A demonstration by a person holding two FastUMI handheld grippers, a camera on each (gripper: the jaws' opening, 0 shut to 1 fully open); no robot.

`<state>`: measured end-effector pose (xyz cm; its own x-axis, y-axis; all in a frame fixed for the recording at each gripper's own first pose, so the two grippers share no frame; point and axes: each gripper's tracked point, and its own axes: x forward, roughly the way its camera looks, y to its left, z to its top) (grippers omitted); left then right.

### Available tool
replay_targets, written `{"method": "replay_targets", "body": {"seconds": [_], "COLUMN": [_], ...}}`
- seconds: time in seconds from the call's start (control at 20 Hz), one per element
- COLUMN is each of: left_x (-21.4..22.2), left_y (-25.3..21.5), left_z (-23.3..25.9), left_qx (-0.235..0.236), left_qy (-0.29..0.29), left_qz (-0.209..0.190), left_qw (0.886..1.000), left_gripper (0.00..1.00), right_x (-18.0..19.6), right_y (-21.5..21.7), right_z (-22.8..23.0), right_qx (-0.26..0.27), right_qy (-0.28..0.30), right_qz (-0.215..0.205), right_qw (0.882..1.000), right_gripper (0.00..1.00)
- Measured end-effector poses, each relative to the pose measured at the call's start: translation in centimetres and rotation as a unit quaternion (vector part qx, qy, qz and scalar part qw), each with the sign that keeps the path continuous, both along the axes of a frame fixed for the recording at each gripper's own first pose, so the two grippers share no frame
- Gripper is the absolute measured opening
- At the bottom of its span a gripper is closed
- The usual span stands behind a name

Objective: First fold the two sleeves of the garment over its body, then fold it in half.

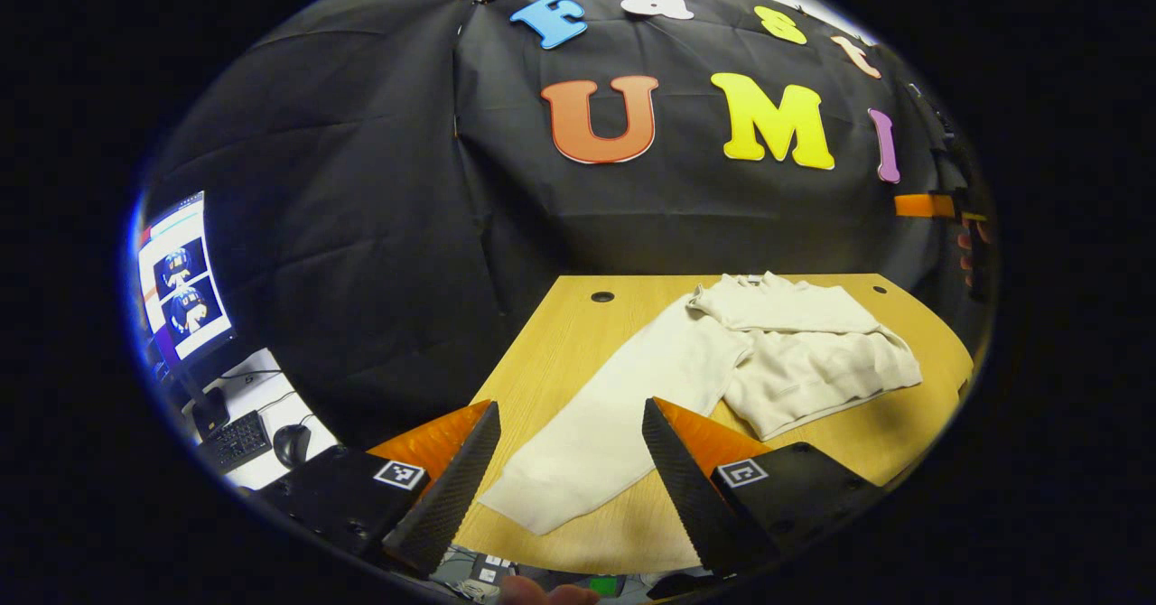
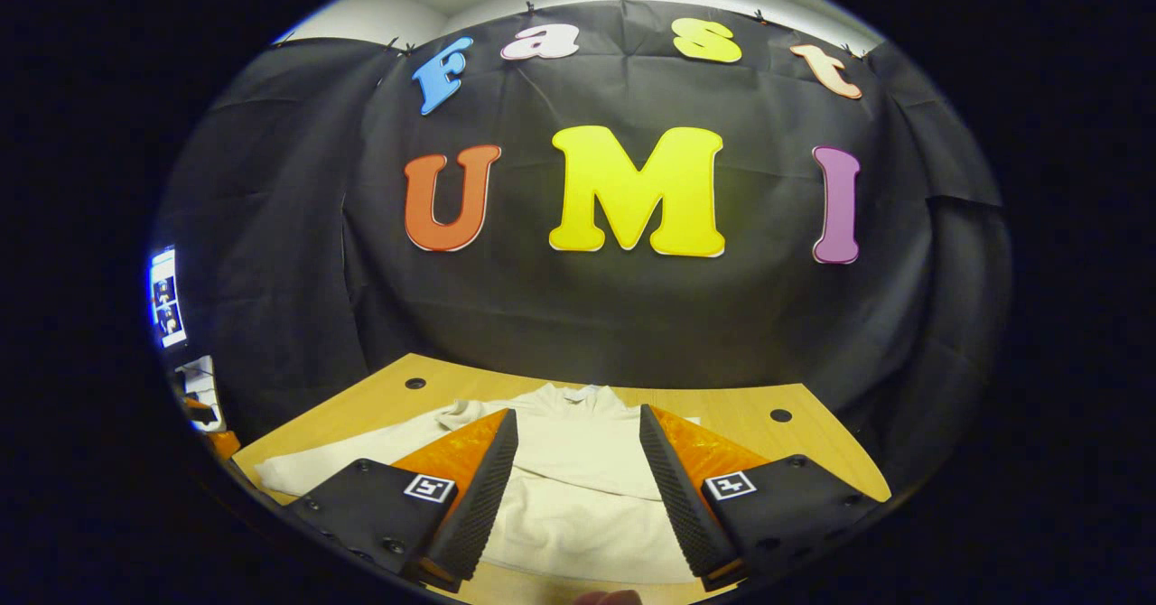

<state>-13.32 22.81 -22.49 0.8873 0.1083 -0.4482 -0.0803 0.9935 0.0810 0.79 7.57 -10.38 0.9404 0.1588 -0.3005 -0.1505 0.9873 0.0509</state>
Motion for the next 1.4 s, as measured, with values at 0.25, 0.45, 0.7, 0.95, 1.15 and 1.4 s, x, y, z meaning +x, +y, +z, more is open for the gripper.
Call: {"method": "replay_targets", "body": {"seconds": [0.25,0.45,0.7,0.95,1.15,1.4], "left_x": [-1.7,-1.7,-2.2,-2.8,-2.3,-1.8], "left_y": [2.0,4.3,6.6,6.4,5.1,4.4], "left_z": [-4.4,-8.6,-13.4,-14.7,-14.5,-14.3], "left_qx": [0.010,0.005,-0.040,-0.070,-0.100,-0.187], "left_qy": [0.059,0.101,0.161,0.197,0.186,0.183], "left_qz": [-0.022,-0.035,-0.025,-0.041,-0.056,-0.011], "left_qw": [0.998,0.994,0.986,0.977,0.976,0.965], "left_gripper": [1.00,1.00,1.00,1.00,0.71,0.11], "right_x": [-1.3,-2.2,-2.9,-3.4,-3.6,-3.7], "right_y": [1.5,1.5,2.2,2.2,2.5,1.9], "right_z": [0.9,0.5,0.8,0.4,0.4,0.7], "right_qx": [-0.012,-0.019,-0.024,-0.020,-0.015,-0.012], "right_qy": [0.003,0.015,0.018,0.029,0.032,0.033], "right_qz": [0.032,0.033,0.043,0.040,0.040,0.036], "right_qw": [0.999,0.999,0.999,0.999,0.999,0.999], "right_gripper": [0.84,0.84,0.84,0.85,0.84,0.85]}}
